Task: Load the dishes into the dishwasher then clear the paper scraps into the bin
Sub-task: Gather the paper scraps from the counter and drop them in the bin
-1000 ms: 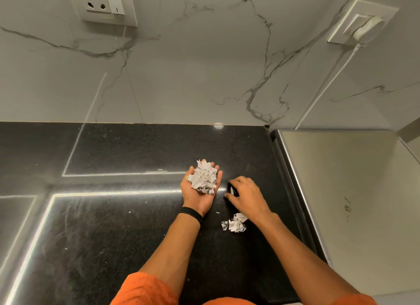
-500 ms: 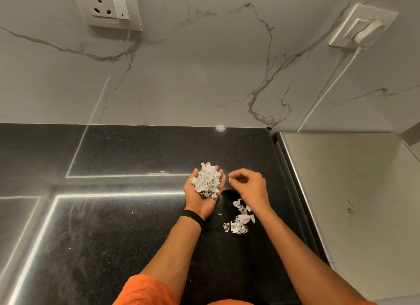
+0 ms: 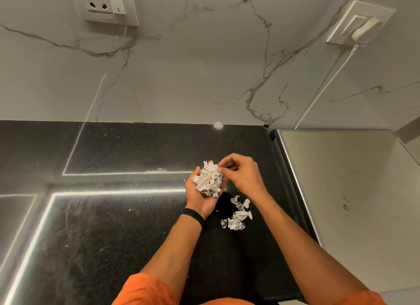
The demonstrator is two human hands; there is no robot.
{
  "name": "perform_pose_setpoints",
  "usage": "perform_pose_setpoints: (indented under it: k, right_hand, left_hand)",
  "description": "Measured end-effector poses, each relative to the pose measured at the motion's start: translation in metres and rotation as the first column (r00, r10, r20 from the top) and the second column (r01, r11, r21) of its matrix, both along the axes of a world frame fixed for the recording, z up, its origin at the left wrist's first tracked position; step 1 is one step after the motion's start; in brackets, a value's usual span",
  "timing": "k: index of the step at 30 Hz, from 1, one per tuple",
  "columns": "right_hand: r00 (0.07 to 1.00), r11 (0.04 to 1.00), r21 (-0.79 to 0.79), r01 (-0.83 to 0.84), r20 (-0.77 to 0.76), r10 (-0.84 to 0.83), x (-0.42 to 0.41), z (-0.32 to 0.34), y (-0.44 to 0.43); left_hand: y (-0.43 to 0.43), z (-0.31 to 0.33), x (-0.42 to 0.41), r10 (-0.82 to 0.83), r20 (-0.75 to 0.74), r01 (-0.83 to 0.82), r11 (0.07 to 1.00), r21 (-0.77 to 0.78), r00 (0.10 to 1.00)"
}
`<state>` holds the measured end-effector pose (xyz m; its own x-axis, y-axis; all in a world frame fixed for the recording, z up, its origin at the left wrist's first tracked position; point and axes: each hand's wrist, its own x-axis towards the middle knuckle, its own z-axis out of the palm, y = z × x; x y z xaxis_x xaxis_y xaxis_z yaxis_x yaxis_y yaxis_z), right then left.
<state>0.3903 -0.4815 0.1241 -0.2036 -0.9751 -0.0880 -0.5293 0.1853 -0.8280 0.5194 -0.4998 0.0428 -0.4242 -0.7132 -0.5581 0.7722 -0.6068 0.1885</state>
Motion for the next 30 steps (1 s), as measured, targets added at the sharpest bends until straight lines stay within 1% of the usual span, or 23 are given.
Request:
perform_pose_setpoints:
  k: [1,3,5,7,9,11,14,17,20,22,24,25,27,28,30]
  right_hand:
    - [1.000,1.000,0.004,0.006,-0.023,-0.005,-0.005,0.000,0.001]
    - [0.989,0.999,0.047,-0.002,-0.149,0.009,-0.019,-0.002,0.007]
    - [0.947,0.982,0.186,-0.043,-0.304,0.099,-0.033,-0.007,0.017]
    - [0.883,0.932,0.358,-0.057,-0.418,0.214,-0.042,-0.014,0.029]
    - [0.841,0.891,0.451,-0.049,-0.463,0.280,-0.044,-0.024,0.040]
    - [0.825,0.871,0.486,-0.072,-0.462,0.325,-0.036,-0.032,0.047]
    - [0.774,0.870,0.471,-0.144,-0.495,0.396,-0.023,-0.040,0.051]
    - [0.697,0.894,0.383,-0.231,-0.576,0.427,-0.018,-0.049,0.054]
    - [0.678,0.905,0.294,-0.308,-0.599,0.425,-0.024,-0.056,0.060]
    - [0.660,0.903,0.264,-0.339,-0.617,0.429,-0.029,-0.058,0.061]
    - [0.685,0.912,0.262,-0.316,-0.602,0.411,-0.035,-0.056,0.057]
    - [0.740,0.926,0.253,-0.280,-0.557,0.376,-0.037,-0.052,0.055]
    - [0.891,0.968,0.173,-0.184,-0.387,0.238,-0.042,-0.038,0.049]
    - [0.942,0.984,0.113,-0.139,-0.291,0.166,-0.044,-0.029,0.045]
    - [0.979,0.995,0.005,-0.101,-0.180,0.100,-0.045,-0.012,0.035]
  left_hand:
    - [0.000,0.000,0.000,0.007,-0.002,-0.007,1.000,0.006,1.000]
    - [0.001,-0.001,0.001,0.023,-0.013,-0.023,1.000,0.009,1.000]
    - [0.002,-0.002,0.002,0.037,-0.019,-0.037,0.999,0.007,0.999]
    - [0.003,-0.004,0.002,0.045,-0.026,-0.045,0.999,0.014,0.999]
    - [0.006,-0.004,0.000,0.047,-0.021,-0.047,0.999,0.011,0.999]
    - [0.009,-0.004,-0.003,0.049,-0.017,-0.049,0.999,0.008,0.999]
    - [0.013,-0.002,-0.006,0.072,-0.016,-0.072,0.997,0.004,0.997]
    - [0.016,0.000,-0.008,0.103,-0.008,-0.103,0.995,0.011,0.995]
    - [0.021,0.002,-0.011,0.123,0.012,-0.123,0.992,0.004,0.992]
    - [0.023,0.003,-0.011,0.147,0.011,-0.147,0.989,0.003,0.989]
    - [0.027,0.004,-0.012,0.169,0.010,-0.169,0.986,0.006,0.986]
    - [0.030,0.004,-0.012,0.175,0.013,-0.175,0.985,0.010,0.985]
    - [0.034,0.005,-0.013,0.170,0.020,-0.171,0.985,0.007,0.985]
    - [0.036,0.006,-0.014,0.165,0.021,-0.165,0.986,0.004,0.986]
    - [0.038,0.008,-0.016,0.163,0.010,-0.163,0.987,0.003,0.987]
